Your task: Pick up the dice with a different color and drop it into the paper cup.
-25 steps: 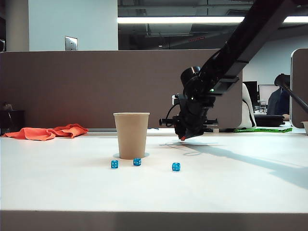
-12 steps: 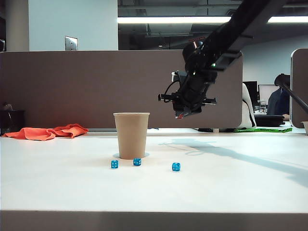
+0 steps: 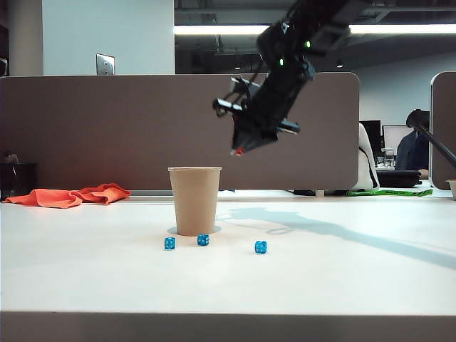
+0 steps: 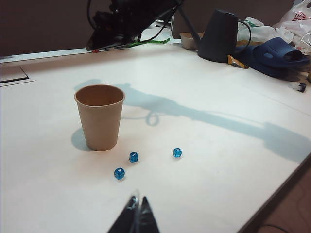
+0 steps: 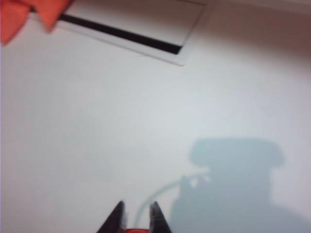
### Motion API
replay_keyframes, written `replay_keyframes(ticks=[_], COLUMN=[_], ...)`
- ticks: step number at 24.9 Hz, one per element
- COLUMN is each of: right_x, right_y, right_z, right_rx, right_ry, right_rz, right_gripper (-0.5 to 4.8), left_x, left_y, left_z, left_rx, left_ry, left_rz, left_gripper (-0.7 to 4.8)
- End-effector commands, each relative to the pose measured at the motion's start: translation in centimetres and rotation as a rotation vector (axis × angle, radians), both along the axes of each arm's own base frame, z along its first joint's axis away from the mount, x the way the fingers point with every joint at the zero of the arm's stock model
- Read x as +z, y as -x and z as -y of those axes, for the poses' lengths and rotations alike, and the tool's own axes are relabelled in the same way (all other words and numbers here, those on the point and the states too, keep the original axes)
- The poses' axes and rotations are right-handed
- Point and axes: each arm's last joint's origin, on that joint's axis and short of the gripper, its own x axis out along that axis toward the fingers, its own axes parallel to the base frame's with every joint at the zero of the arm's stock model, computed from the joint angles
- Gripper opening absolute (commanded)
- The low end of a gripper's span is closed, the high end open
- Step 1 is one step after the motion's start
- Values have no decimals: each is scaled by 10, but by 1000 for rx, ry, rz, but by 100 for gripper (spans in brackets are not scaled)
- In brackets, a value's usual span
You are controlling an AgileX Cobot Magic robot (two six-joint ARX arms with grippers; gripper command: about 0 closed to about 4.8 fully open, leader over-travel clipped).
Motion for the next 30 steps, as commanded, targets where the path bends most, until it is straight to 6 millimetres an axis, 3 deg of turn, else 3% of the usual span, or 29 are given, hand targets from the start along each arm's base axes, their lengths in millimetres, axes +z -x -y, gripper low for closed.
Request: replay_keyframes(ticks=[1,6,15,30], right_x=[19,33,27,17], right_y=[17,40,59,59], right_z=[-5,-12,-30,-40], right_rx=[73,156,249,191], right_ry=[-24,-34,-33,43], right_rz=[-48,-133,-253,-232], right_gripper=[48,48,48,53], left_x=[2,2,2,2], left_y=[0,0,0,0], left_z=[0,0,0,0], left_rx=[-4,-4,-4,-5], left_ry=[2,2,2,2], left_rz=[16,16,17,16], left_gripper=[-6,-6,-6,-6])
